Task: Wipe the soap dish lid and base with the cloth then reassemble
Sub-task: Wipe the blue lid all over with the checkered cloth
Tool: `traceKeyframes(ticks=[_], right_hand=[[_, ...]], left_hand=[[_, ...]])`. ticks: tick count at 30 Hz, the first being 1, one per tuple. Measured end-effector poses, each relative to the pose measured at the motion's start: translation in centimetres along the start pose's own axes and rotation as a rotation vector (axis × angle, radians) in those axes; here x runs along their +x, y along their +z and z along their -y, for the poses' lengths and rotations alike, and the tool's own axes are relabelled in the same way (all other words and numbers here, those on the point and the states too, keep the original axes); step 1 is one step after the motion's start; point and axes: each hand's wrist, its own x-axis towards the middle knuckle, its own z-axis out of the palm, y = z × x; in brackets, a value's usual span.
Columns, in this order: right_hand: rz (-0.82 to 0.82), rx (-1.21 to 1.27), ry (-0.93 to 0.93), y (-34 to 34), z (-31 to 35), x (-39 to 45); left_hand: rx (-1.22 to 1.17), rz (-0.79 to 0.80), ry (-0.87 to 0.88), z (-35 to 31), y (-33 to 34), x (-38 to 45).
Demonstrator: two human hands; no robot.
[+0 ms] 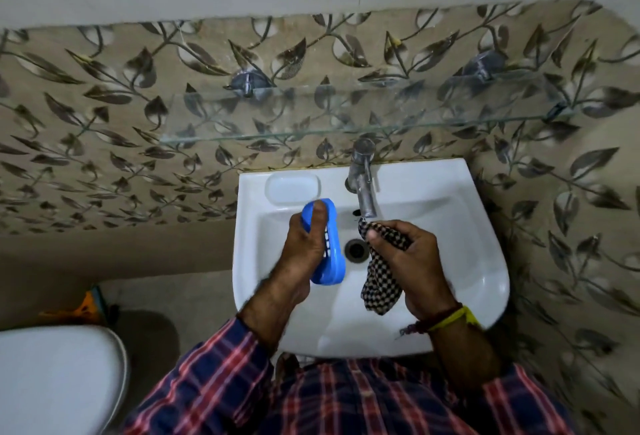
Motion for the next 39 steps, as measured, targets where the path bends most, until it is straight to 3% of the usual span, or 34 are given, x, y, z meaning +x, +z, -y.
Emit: traceKeyframes(ticks=[7, 12, 18, 25, 31, 39], right_hand=[[0.003, -0.044, -0.027, 0.3, 0.1, 0.3], [-0.017, -0.012, 0.005, 0.3, 0.2, 0.4], [-0.020, 0.041, 0.016, -0.6, 0.4, 0.4], [-0.017, 0.089, 0.010, -1.6, 1.1, 0.4], [0.001, 0.061, -0.026, -1.7, 2.1, 1.0], [0.015, 0.022, -0.016, -1.5, 3.4, 2.7]], left_hand=[[0.129, 0.013, 0.140, -0.3, -0.4, -0.3], [-0.092, 0.067, -0.030, -1.7, 0.2, -1.3], [0.147, 0.092, -0.006, -0.7, 0.9, -1.3], [0.423, 0.061, 0.355, -1.1, 1.7, -1.6], [0.723, -0.027, 0.567, -2.7, 1.5, -1.4], [1.079, -0.095, 0.929, -10.7, 0.5, -0.3]])
